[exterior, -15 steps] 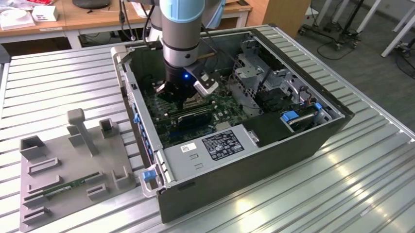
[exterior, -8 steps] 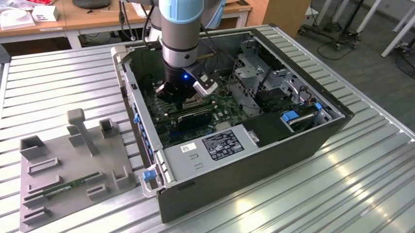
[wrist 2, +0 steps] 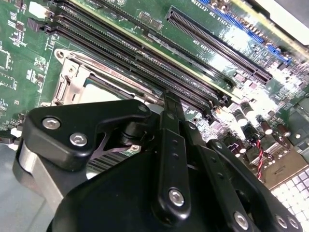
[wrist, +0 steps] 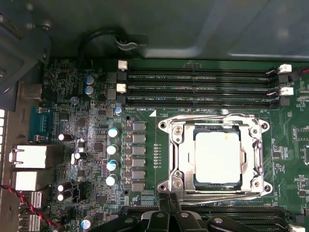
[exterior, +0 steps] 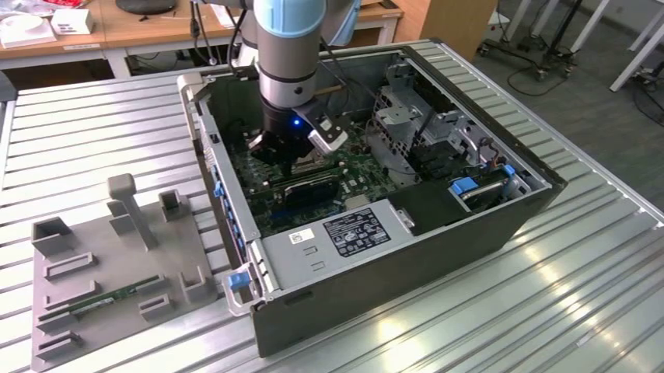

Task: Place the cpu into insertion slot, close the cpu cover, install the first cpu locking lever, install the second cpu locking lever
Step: 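Install the second cpu locking lever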

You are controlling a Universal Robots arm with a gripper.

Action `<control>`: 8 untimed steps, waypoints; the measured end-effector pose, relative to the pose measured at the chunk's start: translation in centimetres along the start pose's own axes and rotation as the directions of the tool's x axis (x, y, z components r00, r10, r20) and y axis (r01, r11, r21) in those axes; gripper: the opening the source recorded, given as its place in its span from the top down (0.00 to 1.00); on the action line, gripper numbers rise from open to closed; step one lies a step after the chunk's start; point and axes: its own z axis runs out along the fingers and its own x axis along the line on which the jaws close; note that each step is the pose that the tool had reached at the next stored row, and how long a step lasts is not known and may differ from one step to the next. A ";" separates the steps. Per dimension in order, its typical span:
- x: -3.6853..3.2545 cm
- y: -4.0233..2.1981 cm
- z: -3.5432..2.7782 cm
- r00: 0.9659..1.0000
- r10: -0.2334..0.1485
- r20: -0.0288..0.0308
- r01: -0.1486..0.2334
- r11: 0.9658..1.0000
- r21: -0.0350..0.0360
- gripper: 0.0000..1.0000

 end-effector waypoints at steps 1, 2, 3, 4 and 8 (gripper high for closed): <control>0.00 0.03 0.00 1.000 0.000 0.000 0.000 1.000 0.000 0.89; 0.00 0.07 0.00 1.000 0.000 0.000 0.000 1.000 0.000 0.89; 0.00 0.12 0.01 1.000 0.000 0.000 0.000 1.000 0.000 0.89; 0.00 0.17 0.01 1.000 0.000 0.000 0.000 1.000 0.000 0.89; 0.00 0.30 0.03 1.000 0.000 0.000 0.000 1.000 0.000 0.89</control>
